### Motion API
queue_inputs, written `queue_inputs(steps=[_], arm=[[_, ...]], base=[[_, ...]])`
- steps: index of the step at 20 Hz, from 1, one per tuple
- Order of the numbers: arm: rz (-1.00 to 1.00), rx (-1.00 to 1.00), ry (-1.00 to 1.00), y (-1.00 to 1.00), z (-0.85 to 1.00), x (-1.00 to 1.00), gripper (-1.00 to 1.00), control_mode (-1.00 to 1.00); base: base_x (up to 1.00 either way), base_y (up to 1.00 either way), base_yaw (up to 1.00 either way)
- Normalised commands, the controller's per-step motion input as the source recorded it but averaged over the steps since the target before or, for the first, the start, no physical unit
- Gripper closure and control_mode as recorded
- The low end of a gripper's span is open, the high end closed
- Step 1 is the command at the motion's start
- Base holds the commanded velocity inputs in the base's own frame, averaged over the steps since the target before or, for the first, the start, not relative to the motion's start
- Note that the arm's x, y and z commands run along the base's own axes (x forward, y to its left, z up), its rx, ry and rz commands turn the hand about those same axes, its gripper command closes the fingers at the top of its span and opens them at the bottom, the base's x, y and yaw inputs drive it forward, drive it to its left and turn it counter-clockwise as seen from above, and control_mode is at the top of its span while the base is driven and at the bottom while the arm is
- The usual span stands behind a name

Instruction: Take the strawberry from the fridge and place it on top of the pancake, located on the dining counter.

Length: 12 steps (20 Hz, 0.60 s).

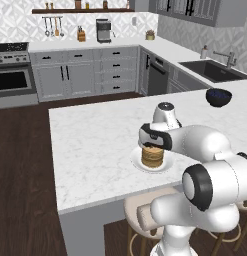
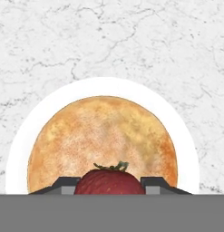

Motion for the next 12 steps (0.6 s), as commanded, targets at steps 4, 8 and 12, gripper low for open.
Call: queue_inputs(steps=[4,8,12], arm=[[0.00,0.00,0.00,0.00,0.00,0.00,-1.00,-1.00],[0.00,0.00,0.00,0.00,0.00,0.00,-1.00,-1.00],[0.00,0.00,0.00,0.00,0.00,0.00,-1.00,-1.00]], base=[[0.00,0.00,0.00],[0.00,0.00,0.00],[0.00,0.00,0.00]])
